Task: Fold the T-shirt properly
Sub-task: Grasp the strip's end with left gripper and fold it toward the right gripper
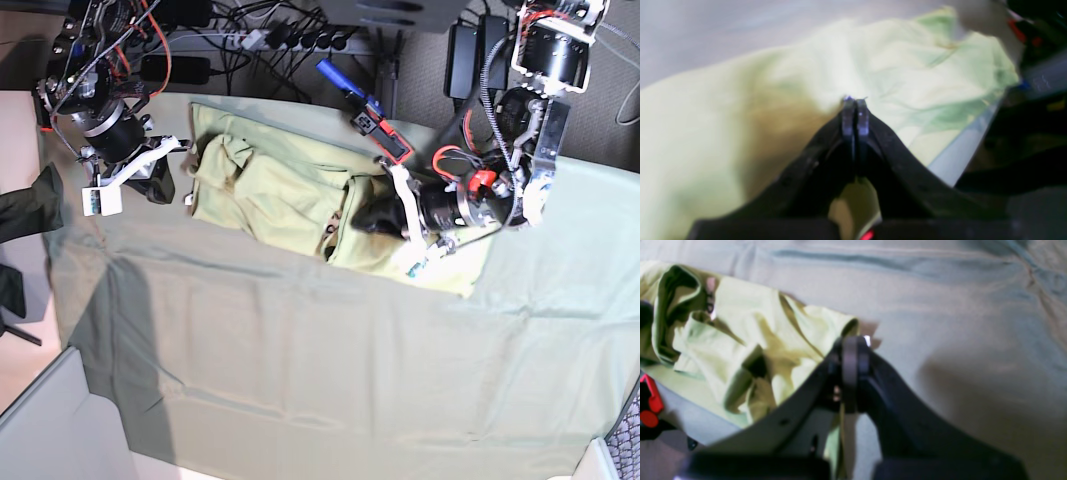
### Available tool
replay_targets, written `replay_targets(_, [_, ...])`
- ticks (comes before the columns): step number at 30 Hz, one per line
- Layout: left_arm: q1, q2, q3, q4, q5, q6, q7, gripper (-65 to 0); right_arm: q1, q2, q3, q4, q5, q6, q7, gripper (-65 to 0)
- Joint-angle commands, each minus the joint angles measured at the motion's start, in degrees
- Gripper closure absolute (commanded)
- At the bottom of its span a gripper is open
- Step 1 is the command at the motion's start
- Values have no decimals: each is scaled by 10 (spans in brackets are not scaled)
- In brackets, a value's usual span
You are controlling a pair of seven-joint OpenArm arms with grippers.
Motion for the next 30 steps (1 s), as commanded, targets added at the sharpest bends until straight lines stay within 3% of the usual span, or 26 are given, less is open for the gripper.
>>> replay_targets(1, [-8,-1,9,10,6,-9,-17,0,4,8,5,10,-1,28,15,0])
replay_targets(6, [-10,-4,18,12,35,-9,-23,0,4,8,5,9,-29,16,14,0])
replay_targets(7, [-11,-6,16,16,28,-9,-23,0,4,8,5,8,-29,12,11,-56])
replay_targets(10, [-11,-6,6,48,-8,-9,-4,0,2,8,5,2,-22,10,8,-409])
replay_targets(11, [-11,-6,5,63,-19,-9,4,0,2,8,5,-4,-19,10,6,-454])
replay_targets(16, [-11,-6,5,128,-36,-9,24,0,2,6,5,-48,5,10,-3,-449])
replay_targets(22, [-11,-6,5,130,-36,-9,24,0,2,2,5,-91,39,13,-10,-449])
replay_targets(30, [-21,-6,5,130,-36,-9,24,0,3,-61,3,-90,68,26,-43,-449])
